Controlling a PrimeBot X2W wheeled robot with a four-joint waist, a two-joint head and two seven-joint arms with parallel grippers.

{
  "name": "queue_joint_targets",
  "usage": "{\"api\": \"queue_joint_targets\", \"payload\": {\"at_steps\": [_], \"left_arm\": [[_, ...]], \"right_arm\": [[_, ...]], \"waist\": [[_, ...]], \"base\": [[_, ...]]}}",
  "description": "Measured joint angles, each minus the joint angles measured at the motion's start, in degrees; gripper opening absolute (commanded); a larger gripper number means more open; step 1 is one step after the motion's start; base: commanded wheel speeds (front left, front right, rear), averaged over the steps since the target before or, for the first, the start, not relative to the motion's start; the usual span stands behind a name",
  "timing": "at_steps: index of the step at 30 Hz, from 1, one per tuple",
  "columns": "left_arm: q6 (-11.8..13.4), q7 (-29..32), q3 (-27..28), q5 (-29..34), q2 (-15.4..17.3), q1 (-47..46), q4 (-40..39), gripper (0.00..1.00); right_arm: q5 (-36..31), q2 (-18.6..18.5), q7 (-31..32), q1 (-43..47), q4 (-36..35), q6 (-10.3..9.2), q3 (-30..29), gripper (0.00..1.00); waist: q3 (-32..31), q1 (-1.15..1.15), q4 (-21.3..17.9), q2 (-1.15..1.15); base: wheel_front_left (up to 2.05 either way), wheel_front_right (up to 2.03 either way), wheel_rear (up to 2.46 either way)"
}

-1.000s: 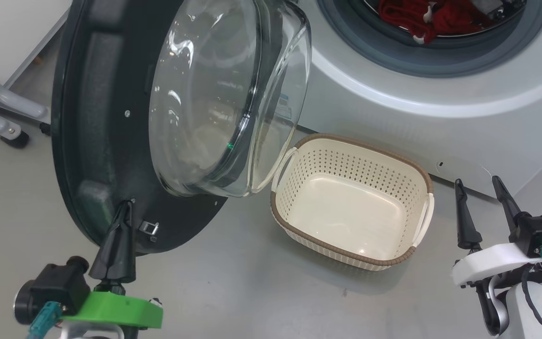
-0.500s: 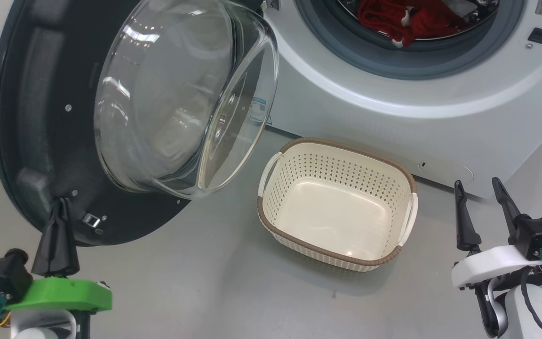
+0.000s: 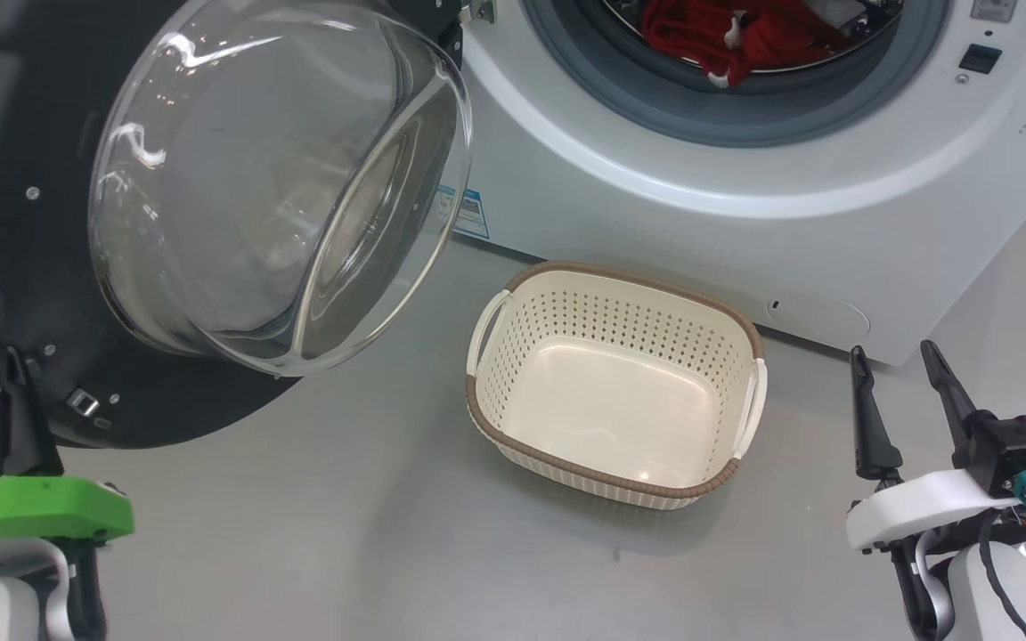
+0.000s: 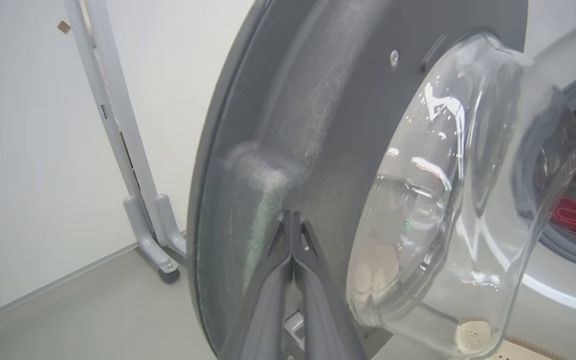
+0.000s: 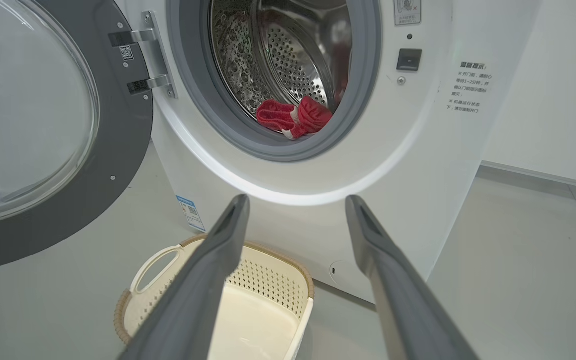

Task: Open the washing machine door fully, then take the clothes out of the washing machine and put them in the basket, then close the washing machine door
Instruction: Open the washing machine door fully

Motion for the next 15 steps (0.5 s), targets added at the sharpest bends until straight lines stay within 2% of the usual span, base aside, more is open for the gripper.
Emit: {"api": "queue_joint_targets", "payload": {"at_steps": [4,15], "left_arm": [[0.01,-0.46,0.96,-0.29,0.66,-1.57,2.33,0.0],[0.01,-2.29,1.05,-0.25,-0.15,-3.22,5.39,0.0]], "right_arm": [[0.02,0.21,0.0,0.01,-0.21,0.0,-0.09,1.0],[0.12,0.27,0.0,0.01,-0.73,-0.01,0.0,1.0]], "waist": [[0.2,0.0,-0.81,0.0],[0.46,0.0,-2.11,0.0]], "base": [[0.0,0.0,0.0],[0.0,0.0,0.0]]}}
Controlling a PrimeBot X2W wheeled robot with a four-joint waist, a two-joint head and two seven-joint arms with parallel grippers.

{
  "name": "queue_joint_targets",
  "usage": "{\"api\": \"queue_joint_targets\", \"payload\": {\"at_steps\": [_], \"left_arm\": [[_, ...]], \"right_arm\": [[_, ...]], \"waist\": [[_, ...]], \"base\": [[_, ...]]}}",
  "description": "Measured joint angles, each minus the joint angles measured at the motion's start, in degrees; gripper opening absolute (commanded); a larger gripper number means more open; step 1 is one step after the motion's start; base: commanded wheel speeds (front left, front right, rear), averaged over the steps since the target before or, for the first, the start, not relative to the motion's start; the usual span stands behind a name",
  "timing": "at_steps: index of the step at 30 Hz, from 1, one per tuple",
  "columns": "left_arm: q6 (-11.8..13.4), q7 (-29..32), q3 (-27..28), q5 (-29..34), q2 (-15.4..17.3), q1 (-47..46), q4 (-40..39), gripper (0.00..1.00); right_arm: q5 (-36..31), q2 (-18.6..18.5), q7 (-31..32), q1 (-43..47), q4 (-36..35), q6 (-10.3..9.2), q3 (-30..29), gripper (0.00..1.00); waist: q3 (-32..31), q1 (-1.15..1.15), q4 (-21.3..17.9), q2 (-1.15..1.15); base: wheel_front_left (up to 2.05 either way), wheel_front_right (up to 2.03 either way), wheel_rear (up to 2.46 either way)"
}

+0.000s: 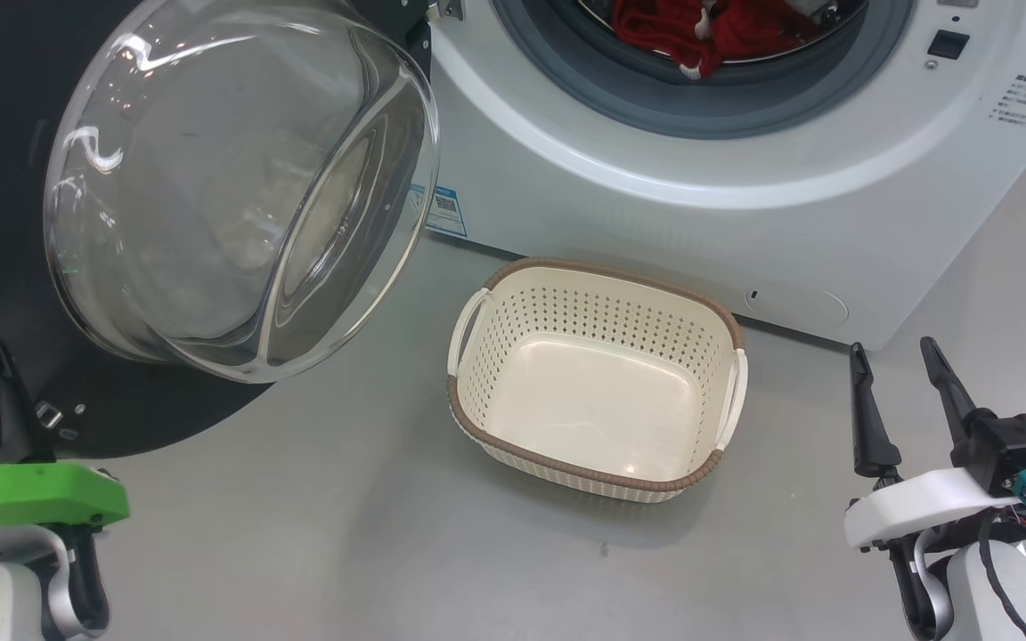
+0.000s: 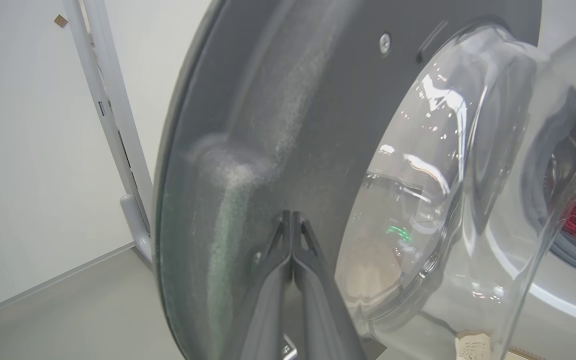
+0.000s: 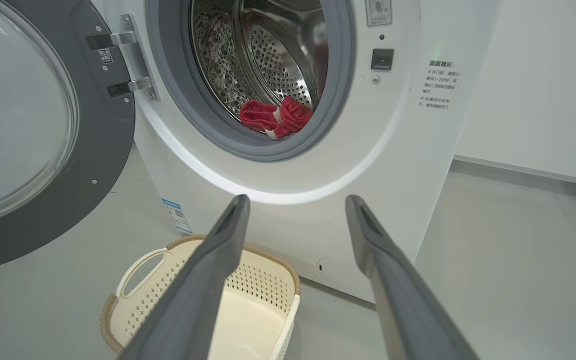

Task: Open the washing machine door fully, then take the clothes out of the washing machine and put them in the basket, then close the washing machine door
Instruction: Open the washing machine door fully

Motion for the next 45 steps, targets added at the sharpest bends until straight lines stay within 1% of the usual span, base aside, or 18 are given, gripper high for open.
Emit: {"api": "queue_joint_targets", "payload": {"at_steps": [3,7,10,15,17,25,30,36,37,39,41,42,43,44,45], "left_arm": [[0.01,-0.63,-0.32,0.36,-0.63,0.0,-0.32,0.0],[0.02,-1.25,-1.01,1.01,-1.93,0.03,-2.23,0.0],[0.02,-1.66,-1.75,1.6,-2.3,0.09,-4.03,0.0],[0.0,-1.67,-4.36,3.42,-3.69,2.08,-6.65,0.0],[-0.08,-1.68,-5.76,4.05,-3.77,3.51,-7.38,0.0],[-2.96,-1.67,-12.77,5.04,-4.82,7.27,-9.16,0.0],[-3.66,-1.67,-14.59,5.04,-4.95,8.77,-9.28,0.0],[-4.33,-1.67,-16.15,5.1,-4.99,9.31,-9.32,0.0],[-4.63,-1.67,-16.56,5.25,-4.97,9.32,-9.33,0.09],[-4.85,-1.67,-17.0,5.65,-4.98,9.33,-9.35,0.47],[-5.08,-1.66,-17.25,5.79,-4.98,9.33,-9.33,0.52],[-5.06,-1.66,-17.23,6.17,-4.98,9.33,-9.33,0.64],[-5.06,-1.66,-17.18,6.43,-4.98,9.33,-9.29,0.9],[-5.06,-1.66,-17.18,6.43,-4.98,9.33,-9.29,1.0],[-5.06,-1.66,-17.11,6.53,-4.97,9.33,-9.13,1.0]], "right_arm": [[0.0,0.1,0.0,0.0,-0.36,0.0,0.21,1.0],[0.0,0.08,0.0,-0.06,-0.78,0.0,0.44,1.0],[0.01,0.14,0.0,-0.26,-0.88,0.01,1.03,1.0],[0.18,0.14,0.0,-0.31,-1.2,0.01,1.12,1.0],[0.34,0.13,0.0,-0.3,-1.19,0.01,1.09,1.0],[0.4,0.13,0.0,-0.21,-1.44,0.01,0.45,1.0],[0.4,0.15,0.0,-0.19,-1.25,0.21,1.64,1.0],[0.91,0.15,0.0,-0.19,-1.42,0.43,3.1,1.0],[1.14,0.14,0.0,-0.19,-1.47,0.44,3.47,1.0],[1.64,0.16,0.0,-0.19,-1.81,0.44,4.07,1.0],[2.04,0.13,0.0,-0.23,-2.27,0.44,4.8,1.0],[2.31,0.14,0.0,-0.23,-2.36,0.44,5.23,1.0],[2.67,0.14,0.0,-0.24,-2.38,0.45,5.73,1.0],[2.67,0.14,0.0,-0.24,-2.38,0.45,5.73,1.0],[3.45,0.15,0.0,-0.23,-2.44,0.45,6.67,1.0]], "waist": [[0.15,0.0,-0.47,0.0],[0.35,0.0,-0.98,0.0],[0.39,0.0,-1.62,0.0],[0.26,0.0,-2.67,0.0],[0.15,0.0,-3.03,0.0],[-0.12,0.0,-3.62,0.0],[-0.43,0.0,-4.84,0.0],[-0.74,0.0,-7.21,0.0],[-0.78,0.0,-7.69,0.0],[-0.86,0.0,-8.69,0.0],[-0.95,0.0,-9.77,0.0],[-0.99,0.0,-10.34,0.0],[-1.03,0.0,-10.93,0.0],[-1.03,0.0,-10.93,0.0],[-1.14,0.0,-12.16,0.0]], "base": [[0.0,0.0,0.0],[0.0,0.0,0.0],[0.0,0.0,0.0],[0.0,0.0,0.0],[0.0,0.0,0.0],[0.0,0.0,0.0],[0.0,0.0,0.0],[0.0,0.0,0.0],[0.0,0.0,0.0],[0.0,0.0,0.0],[0.0,0.0,0.0],[0.0,0.0,0.0],[0.0,0.0,0.0],[0.0,0.0,0.0],[0.0,0.0,0.0]]}}
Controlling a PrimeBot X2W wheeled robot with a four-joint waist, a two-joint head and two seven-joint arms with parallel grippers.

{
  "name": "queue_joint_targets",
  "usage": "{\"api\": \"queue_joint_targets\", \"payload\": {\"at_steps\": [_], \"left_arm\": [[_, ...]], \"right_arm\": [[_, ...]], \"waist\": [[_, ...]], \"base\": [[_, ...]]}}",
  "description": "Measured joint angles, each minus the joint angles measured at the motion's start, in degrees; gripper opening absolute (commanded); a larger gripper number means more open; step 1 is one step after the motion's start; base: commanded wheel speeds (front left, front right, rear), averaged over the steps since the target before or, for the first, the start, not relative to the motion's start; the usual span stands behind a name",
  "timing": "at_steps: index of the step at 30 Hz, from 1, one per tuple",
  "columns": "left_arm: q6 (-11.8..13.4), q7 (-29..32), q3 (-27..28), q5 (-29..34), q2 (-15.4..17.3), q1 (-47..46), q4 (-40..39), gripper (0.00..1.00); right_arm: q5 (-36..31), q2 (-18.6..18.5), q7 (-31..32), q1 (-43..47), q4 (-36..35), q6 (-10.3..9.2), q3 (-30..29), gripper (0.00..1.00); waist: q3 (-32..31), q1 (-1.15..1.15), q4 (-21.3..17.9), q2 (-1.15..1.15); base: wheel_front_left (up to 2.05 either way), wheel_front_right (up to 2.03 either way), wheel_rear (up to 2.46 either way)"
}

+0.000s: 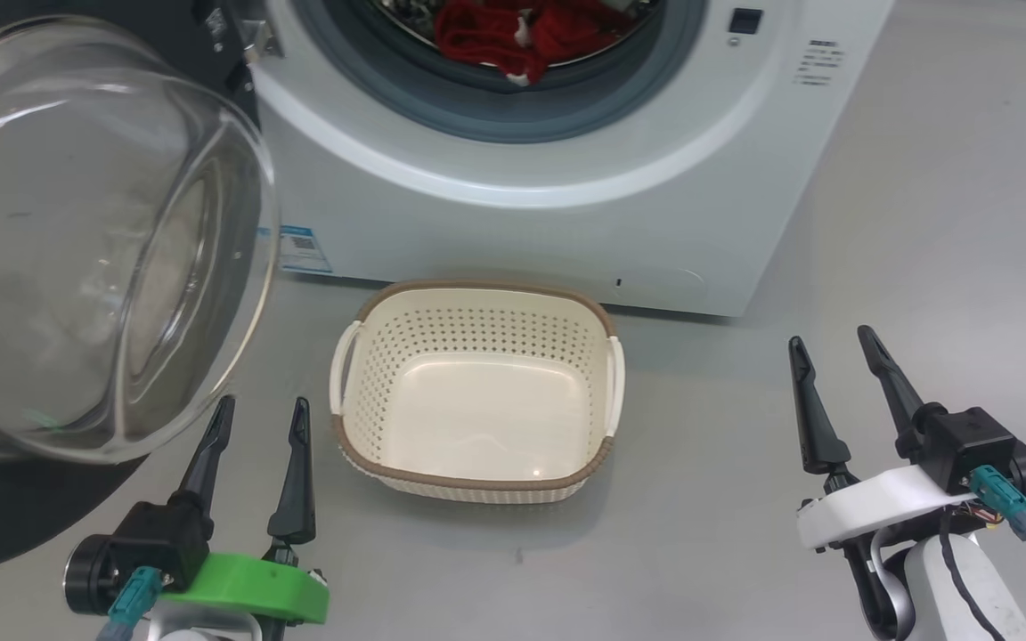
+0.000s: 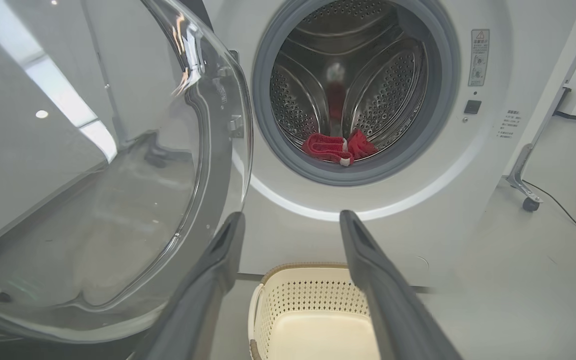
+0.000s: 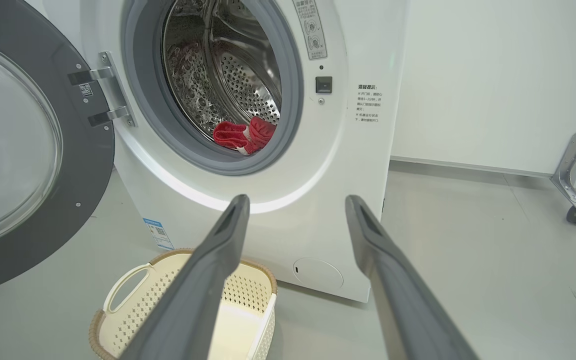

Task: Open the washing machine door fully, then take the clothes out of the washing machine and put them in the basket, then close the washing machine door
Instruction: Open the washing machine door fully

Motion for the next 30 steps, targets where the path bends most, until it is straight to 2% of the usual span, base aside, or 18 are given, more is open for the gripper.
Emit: {"api": "queue_joint_targets", "payload": {"at_steps": [13,16,25,30], "left_arm": [[1.3,0.0,1.66,0.29,0.13,0.03,0.82,1.0],[1.58,0.0,2.22,0.46,0.52,0.02,1.22,1.0],[2.07,0.0,2.44,1.05,0.68,0.02,2.4,1.0],[2.52,0.01,2.55,1.14,0.89,0.02,2.63,1.0]], "right_arm": [[1.52,-0.01,0.0,0.73,-0.47,-0.66,2.32,1.0],[1.62,-0.01,0.0,1.52,-0.92,-1.52,2.44,1.0],[2.08,0.0,0.0,2.98,-2.53,-3.04,2.36,1.0],[2.11,0.02,0.0,3.32,-2.78,-3.1,3.18,1.0]], "waist": [[-0.36,0.0,-7.25,0.0],[-0.34,0.0,-9.1,0.0],[-0.62,0.0,-11.24,0.0],[-0.95,0.0,-11.86,0.0]], "base": [[0.0,0.0,0.0],[0.0,0.0,0.0],[0.0,0.0,0.0],[0.0,0.0,0.0]]}}
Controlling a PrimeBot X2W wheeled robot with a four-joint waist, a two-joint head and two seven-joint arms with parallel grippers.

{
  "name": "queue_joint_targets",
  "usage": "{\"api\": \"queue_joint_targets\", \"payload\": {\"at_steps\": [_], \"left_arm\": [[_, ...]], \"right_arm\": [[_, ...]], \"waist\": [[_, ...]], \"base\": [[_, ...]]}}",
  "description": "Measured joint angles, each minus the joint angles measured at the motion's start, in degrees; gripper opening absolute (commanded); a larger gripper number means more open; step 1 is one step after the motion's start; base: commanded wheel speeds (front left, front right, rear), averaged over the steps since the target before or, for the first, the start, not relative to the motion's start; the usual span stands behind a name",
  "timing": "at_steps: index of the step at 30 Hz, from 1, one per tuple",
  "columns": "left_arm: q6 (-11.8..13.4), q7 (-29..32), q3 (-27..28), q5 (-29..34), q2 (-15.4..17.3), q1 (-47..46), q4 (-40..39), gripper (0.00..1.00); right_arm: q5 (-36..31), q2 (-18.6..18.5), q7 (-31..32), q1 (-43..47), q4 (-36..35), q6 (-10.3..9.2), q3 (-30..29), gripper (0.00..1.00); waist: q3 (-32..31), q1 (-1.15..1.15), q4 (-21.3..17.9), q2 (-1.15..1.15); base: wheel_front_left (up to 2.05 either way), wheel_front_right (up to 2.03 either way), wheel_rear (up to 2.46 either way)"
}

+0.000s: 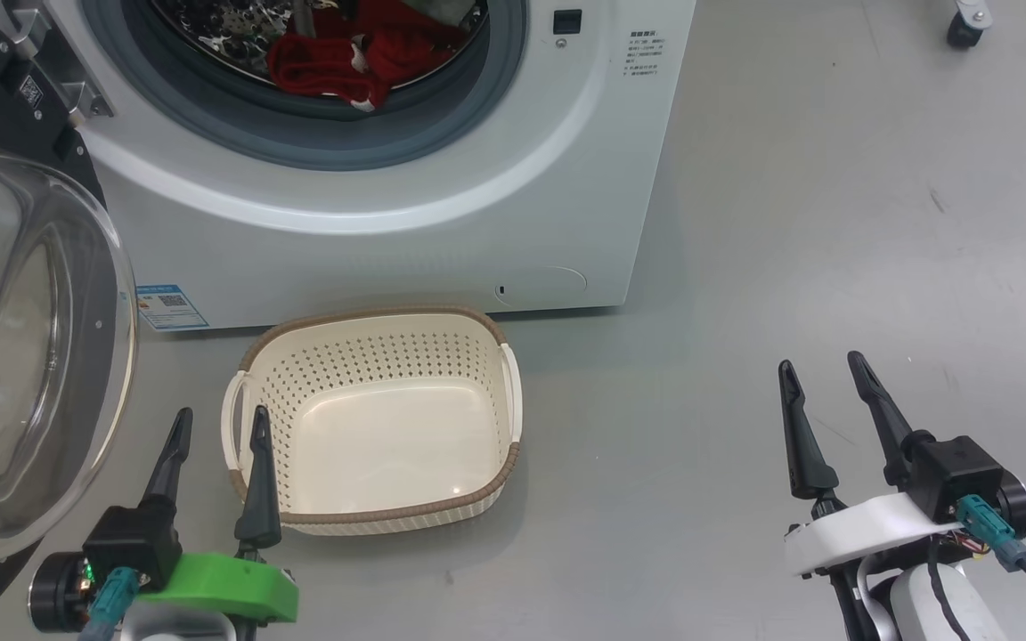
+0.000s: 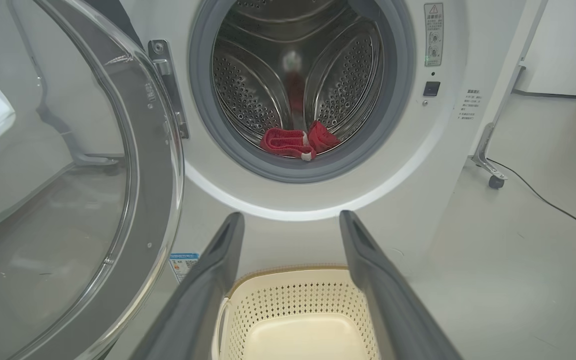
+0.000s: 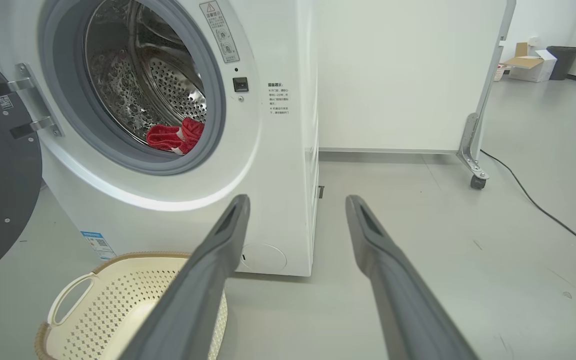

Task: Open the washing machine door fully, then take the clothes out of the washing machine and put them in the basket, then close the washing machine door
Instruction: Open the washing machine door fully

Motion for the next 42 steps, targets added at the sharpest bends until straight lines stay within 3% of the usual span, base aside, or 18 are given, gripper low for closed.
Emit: {"api": "queue_joint_targets", "payload": {"at_steps": [18,42], "left_arm": [[0.02,0.48,-0.65,0.77,0.01,-0.01,0.93,1.0],[0.09,0.42,-1.51,2.48,0.38,-0.2,0.54,1.0]], "right_arm": [[0.0,0.03,0.0,0.73,-1.09,-1.43,0.48,1.0],[0.44,0.04,0.0,1.66,-1.37,-1.55,0.76,1.0]], "waist": [[-0.54,0.0,-0.77,0.0],[-1.24,0.0,-1.5,0.0]], "base": [[0.0,0.0,0.0],[0.2,-0.2,0.0]]}}
